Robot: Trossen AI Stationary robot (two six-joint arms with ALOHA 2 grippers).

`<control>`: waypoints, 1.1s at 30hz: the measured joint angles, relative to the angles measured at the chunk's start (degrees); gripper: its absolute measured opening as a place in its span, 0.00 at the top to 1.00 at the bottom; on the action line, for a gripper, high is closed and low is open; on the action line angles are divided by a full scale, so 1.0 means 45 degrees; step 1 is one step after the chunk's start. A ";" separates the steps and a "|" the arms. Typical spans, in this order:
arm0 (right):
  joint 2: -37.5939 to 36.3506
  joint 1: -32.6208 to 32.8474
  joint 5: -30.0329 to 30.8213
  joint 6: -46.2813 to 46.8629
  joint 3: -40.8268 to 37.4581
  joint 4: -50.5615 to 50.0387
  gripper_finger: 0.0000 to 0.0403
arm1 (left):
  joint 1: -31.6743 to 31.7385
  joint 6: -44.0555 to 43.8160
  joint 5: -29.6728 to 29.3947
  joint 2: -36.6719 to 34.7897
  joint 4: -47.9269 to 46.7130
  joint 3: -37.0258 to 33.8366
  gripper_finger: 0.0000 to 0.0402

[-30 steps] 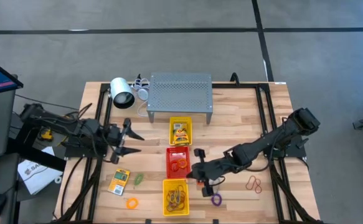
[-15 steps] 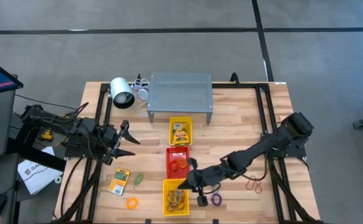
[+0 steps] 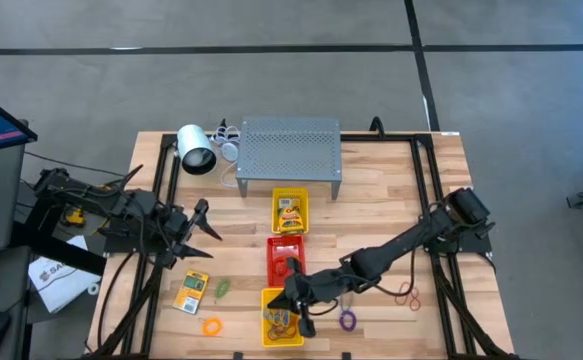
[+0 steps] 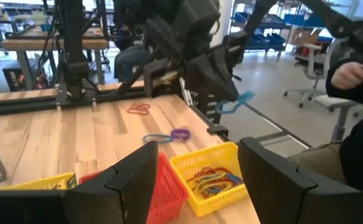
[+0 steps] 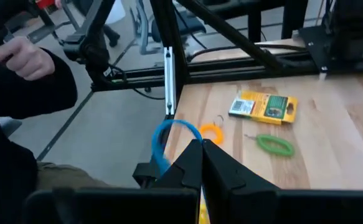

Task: Pick & Place Office Desk Supplies
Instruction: Put the blue rubber band into the bottom yellow bin

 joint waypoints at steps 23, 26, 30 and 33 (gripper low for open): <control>0.0011 0.0550 0.0064 0.0788 0.0048 -0.1490 1.00 | -0.0001 -0.0515 0.0005 0.0000 -0.0271 0.0000 0.46; 0.0243 0.0646 0.0183 0.0814 0.0064 -0.1517 1.00 | -0.0003 -0.0712 0.0005 0.0000 -0.0224 0.0000 0.46; 0.1200 0.0558 0.0003 0.0822 0.0043 -0.1300 1.00 | 0.0000 -0.0748 0.0005 0.0024 0.0079 0.0000 0.46; 0.1617 0.0500 0.0009 0.0829 0.0028 -0.1205 1.00 | 0.0000 -0.0747 0.0005 0.0029 0.0294 0.0000 0.46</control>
